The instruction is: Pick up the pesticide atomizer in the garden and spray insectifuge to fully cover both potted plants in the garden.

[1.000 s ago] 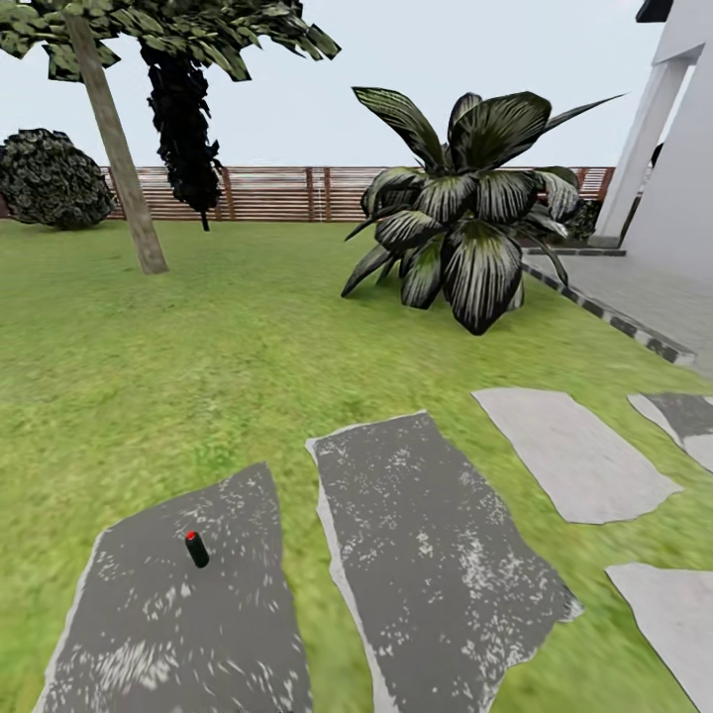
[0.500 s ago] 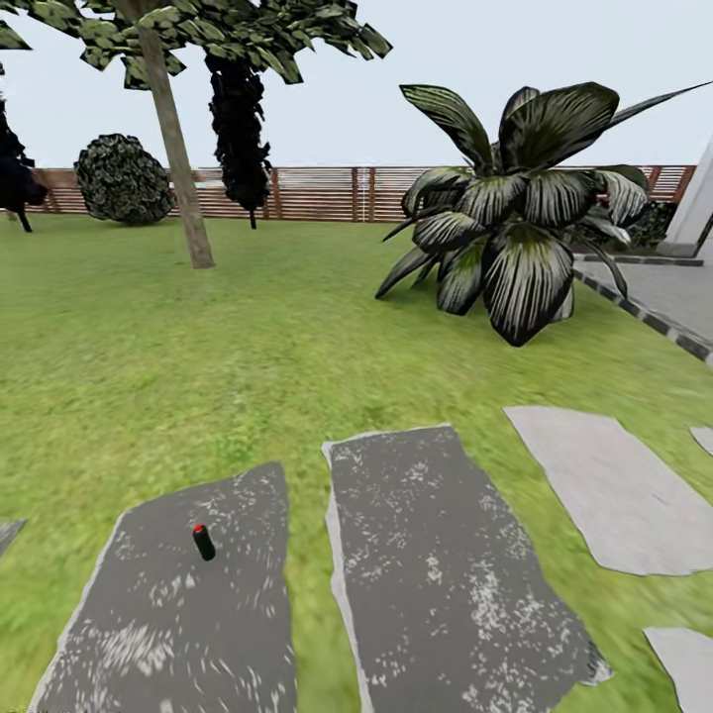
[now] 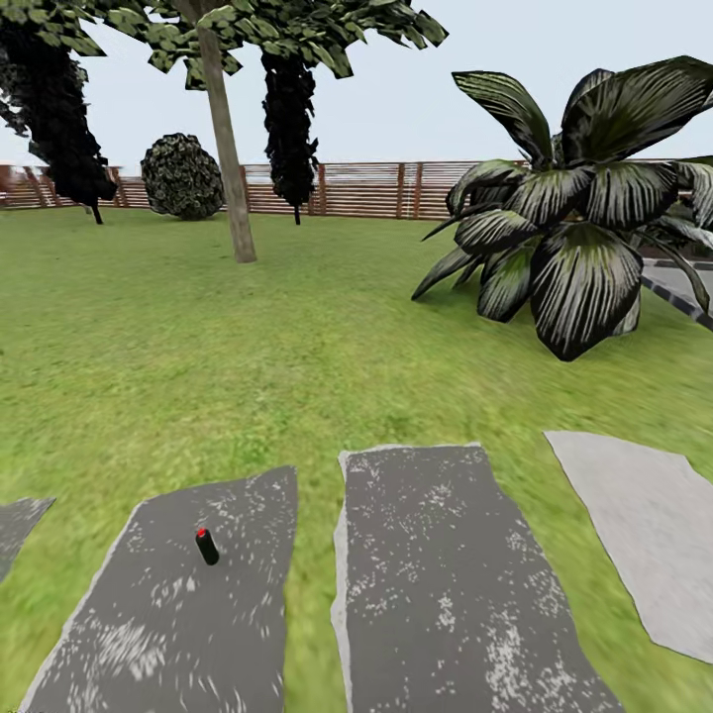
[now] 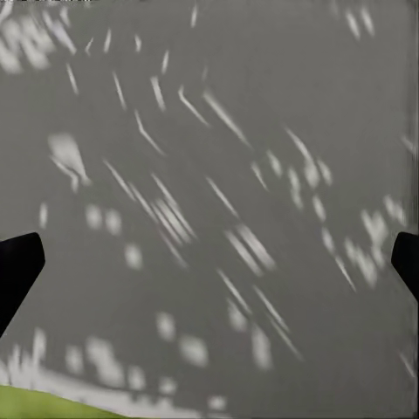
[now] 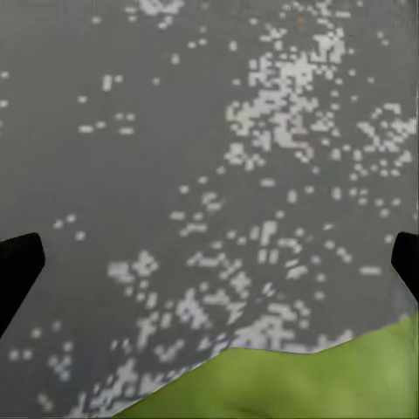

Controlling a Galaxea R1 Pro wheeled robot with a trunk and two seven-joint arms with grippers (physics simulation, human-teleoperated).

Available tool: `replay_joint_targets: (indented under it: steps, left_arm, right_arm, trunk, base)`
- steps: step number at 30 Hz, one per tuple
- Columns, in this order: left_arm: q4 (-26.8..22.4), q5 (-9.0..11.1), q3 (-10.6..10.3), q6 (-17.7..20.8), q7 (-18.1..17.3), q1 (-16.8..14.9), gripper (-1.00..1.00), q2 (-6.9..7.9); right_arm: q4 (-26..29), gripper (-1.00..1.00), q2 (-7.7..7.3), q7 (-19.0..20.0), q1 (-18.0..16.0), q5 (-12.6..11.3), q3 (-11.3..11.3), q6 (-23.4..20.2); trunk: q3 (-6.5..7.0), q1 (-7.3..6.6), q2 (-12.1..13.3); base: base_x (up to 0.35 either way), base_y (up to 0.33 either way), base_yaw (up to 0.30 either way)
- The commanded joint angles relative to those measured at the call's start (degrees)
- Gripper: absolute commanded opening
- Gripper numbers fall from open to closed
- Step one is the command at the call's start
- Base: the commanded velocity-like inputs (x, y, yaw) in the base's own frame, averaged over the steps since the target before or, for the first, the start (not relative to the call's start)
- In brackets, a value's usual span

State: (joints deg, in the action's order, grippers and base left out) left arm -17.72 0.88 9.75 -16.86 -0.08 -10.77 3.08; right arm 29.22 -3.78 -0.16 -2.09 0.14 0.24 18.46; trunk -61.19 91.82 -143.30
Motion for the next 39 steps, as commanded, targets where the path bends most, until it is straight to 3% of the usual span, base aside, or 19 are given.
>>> replay_joint_targets:
  steps: [1, 39]
  left_arm:
    - [0.05, 0.09, 0.07, -0.19, -0.01, -0.04, 1.00, 0.00]
    - [0.05, 0.09, 0.14, -0.19, -0.01, -0.04, 1.00, 0.00]
  right_arm:
    - [-0.04, 1.00, -0.01, -0.02, -0.02, 0.02, 0.02, 0.18]
    - [-0.04, 1.00, 0.00, -0.02, -0.02, 0.03, 0.02, 0.24]
  trunk:
    - [-0.05, 0.01, -0.02]
    - [-0.80, 0.01, -0.02]
  base:
    - [0.225, -0.235, 0.275]
    - [0.176, -0.245, 0.274]
